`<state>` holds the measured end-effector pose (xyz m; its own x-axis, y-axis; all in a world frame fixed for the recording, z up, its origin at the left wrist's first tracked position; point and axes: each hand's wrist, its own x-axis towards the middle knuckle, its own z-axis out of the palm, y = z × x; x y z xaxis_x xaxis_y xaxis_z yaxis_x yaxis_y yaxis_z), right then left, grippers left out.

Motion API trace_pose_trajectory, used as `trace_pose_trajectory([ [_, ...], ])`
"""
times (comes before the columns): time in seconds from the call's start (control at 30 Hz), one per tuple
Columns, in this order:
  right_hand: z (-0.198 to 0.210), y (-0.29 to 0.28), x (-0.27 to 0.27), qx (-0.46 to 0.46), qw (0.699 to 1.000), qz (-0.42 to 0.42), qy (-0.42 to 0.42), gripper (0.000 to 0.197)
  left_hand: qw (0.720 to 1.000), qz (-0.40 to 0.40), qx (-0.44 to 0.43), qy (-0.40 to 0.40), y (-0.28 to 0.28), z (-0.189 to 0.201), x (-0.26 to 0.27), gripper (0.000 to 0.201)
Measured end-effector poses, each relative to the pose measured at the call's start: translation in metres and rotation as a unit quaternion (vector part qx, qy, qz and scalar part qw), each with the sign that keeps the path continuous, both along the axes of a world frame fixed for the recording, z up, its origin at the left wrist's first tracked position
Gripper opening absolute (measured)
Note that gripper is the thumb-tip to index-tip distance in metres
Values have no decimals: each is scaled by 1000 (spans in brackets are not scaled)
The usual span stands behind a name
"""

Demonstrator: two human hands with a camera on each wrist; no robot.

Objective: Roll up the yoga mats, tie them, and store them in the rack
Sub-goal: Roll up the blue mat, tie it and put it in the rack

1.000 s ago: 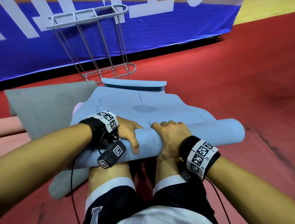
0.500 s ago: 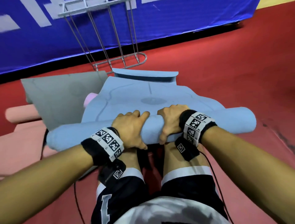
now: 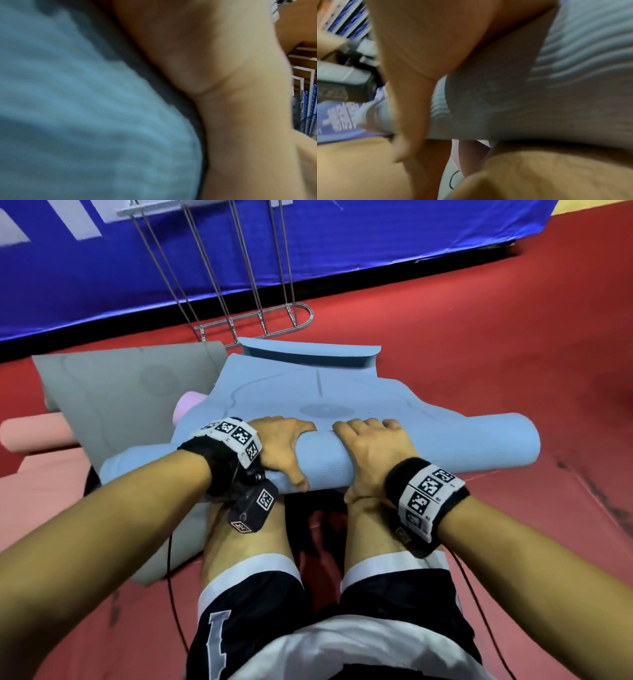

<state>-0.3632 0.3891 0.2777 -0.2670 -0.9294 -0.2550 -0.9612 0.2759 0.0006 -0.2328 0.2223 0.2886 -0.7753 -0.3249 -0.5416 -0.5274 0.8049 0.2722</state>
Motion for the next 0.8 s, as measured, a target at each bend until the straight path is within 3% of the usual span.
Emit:
trace_pose_trajectory([
  [0.07,0,-6,1,-3,1000,-7,13,90,1000,14,11,-2,-1,-1,-2,82],
  [0.17,12,-19,-6,14,1000,-7,-8,80,1000,23,-18,-8,3,2,1,87],
  [0.3,24,-37,-17,70,997,-14,-39,72,977,-2,-210,47,33,-8,8,110],
  [0.4,21,-47,-21,77,996,-12,-53,70,955,-17,-285,79,48,-24,19,116],
  [0.53,17,-50,-23,70,996,-14,-59,70,949,-27,-295,106,39,-22,14,100],
  [0.63,13,-48,-24,26,997,-15,-70,78,958,-32,-274,75,27,-12,6,92],
  [0.8,-19,-21,-14,-68,996,5,55,105,973,-11,-227,39,14,-3,-4,84],
])
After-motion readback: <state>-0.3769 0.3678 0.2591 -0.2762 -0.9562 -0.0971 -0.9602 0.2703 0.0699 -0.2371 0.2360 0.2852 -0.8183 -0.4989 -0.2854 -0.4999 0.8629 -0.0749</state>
